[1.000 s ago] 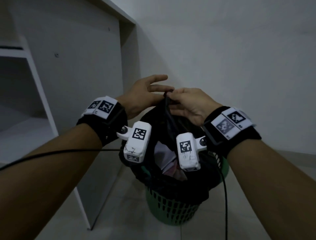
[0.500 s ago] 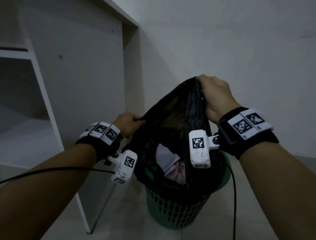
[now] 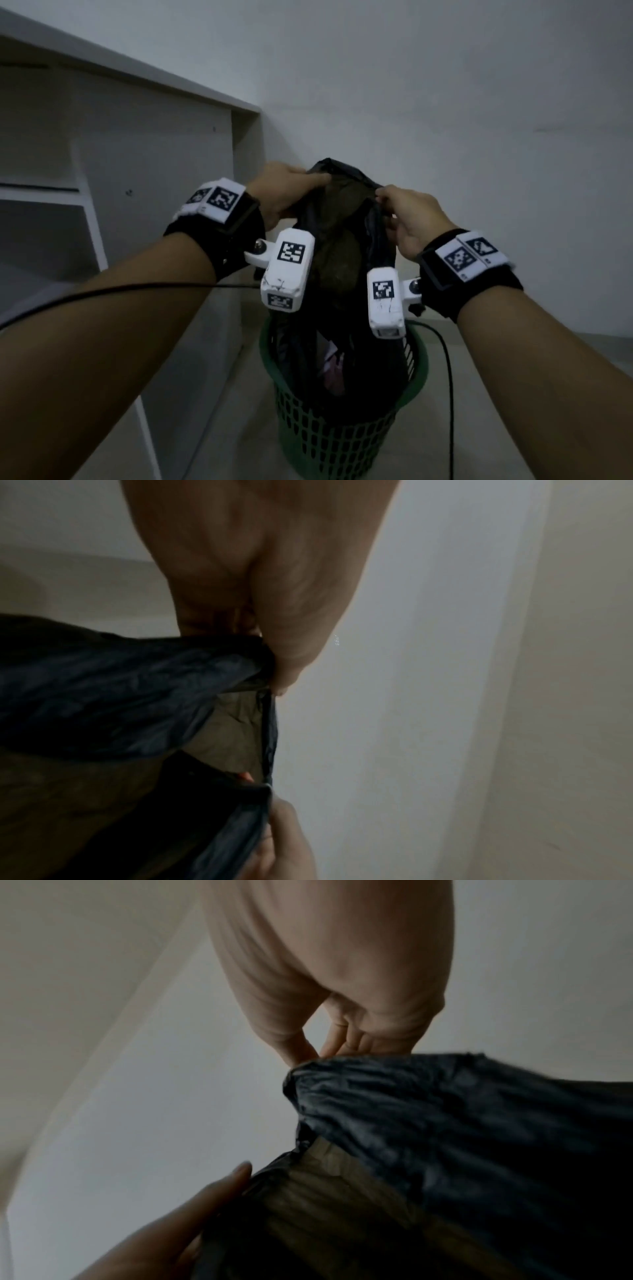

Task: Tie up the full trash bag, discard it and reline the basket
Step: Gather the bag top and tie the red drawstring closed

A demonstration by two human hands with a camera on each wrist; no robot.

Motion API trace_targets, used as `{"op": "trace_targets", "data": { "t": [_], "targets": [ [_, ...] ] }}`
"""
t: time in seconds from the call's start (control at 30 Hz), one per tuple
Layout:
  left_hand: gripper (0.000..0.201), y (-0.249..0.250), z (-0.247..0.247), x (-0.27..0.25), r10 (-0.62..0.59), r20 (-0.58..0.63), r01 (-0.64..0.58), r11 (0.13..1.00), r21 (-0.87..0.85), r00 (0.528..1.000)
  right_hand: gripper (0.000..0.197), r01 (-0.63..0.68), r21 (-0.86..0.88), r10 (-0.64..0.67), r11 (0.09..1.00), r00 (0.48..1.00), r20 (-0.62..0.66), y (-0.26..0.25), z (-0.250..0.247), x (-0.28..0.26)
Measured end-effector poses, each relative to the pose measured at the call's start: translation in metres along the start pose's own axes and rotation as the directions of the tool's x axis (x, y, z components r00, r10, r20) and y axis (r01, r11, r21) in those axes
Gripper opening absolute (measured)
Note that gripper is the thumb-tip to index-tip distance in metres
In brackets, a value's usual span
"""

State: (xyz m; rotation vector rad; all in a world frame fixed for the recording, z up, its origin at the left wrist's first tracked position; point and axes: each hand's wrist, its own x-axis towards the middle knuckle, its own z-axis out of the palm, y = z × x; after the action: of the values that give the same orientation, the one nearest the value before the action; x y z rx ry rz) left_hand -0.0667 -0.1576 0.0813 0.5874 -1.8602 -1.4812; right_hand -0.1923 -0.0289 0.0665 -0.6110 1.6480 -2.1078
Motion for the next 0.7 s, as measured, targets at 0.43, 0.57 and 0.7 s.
{"op": "trace_targets", "data": {
  "t": [0.43, 0.57, 0.7],
  "targets": [
    [0.015, -0.024, 0.054, -0.014, -0.003, 0.055, 0.011, 0.991, -0.134, 0.998, 0.041, -0.008, -0.205, 0.055, 0.979, 0.973, 0.225, 0.01, -0.051, -0.018],
    [0.013, -0.029, 0.059, -0.012, -0.037, -0.014, 0.033, 0.975, -0.222, 0.999, 0.048, -0.052, -0.704, 0.38, 0.709, 0.869, 0.318, 0.029, -0.067, -0.035],
    [0.031, -0.034, 0.067, -0.025, -0.08, 0.182, 0.104, 0.986, -0.13, 0.98, 0.012, -0.04, -0.506, 0.253, 0.862, 0.898, 0.36, 0.043, -0.057, -0.044]
  ]
}}
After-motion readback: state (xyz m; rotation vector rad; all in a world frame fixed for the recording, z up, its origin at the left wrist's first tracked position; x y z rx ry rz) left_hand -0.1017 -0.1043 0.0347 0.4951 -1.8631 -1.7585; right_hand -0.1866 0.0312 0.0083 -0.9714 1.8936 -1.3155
